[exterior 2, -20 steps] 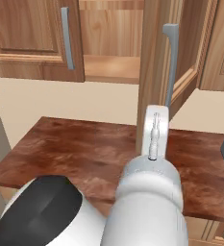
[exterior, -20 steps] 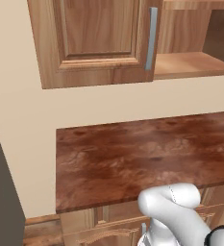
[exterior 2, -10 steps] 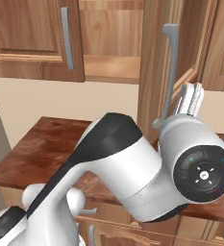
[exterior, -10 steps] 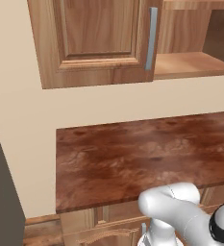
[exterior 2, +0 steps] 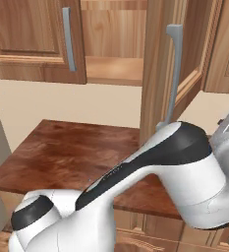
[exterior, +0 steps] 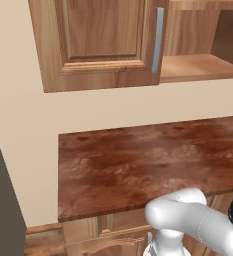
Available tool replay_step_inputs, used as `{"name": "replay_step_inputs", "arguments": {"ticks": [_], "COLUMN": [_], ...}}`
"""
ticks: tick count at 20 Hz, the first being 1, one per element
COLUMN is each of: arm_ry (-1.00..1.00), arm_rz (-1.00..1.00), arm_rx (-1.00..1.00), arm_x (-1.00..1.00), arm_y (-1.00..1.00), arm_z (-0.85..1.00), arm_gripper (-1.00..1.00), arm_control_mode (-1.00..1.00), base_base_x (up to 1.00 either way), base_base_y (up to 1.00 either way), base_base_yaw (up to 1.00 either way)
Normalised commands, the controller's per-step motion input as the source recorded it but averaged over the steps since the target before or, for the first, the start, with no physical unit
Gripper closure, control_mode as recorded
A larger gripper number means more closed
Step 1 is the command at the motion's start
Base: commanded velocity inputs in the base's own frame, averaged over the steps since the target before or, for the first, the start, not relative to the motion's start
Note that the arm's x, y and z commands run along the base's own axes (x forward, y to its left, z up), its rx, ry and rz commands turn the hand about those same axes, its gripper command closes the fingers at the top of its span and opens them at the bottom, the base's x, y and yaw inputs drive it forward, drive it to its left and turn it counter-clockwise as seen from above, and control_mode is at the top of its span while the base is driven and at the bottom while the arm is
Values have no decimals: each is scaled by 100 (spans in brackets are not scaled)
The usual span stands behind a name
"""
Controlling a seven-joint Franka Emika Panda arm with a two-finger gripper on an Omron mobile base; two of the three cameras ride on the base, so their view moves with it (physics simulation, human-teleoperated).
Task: Close all open cabinet doors.
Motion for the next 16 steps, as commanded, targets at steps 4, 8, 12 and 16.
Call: {"name": "replay_step_inputs", "arguments": {"ticks": [4, 8, 12, 16], "arm_ry": [0, -7, -27, -44], "arm_rz": [4, 14, 18, 20], "arm_rx": [25, 10, 1, 0], "arm_x": [11, -5, -26, -23], "arm_y": [-36, 2, 28, 41], "arm_z": [-2, 1, 0, -1], "arm_gripper": [-100, -100, -100, -100], "arm_control_mode": [-100, -100, -100, -100], "base_base_x": [0, 0, 0, 0], "base_base_y": [0, 0, 0, 0], "base_base_yaw": [0, 0, 0, 0]}}
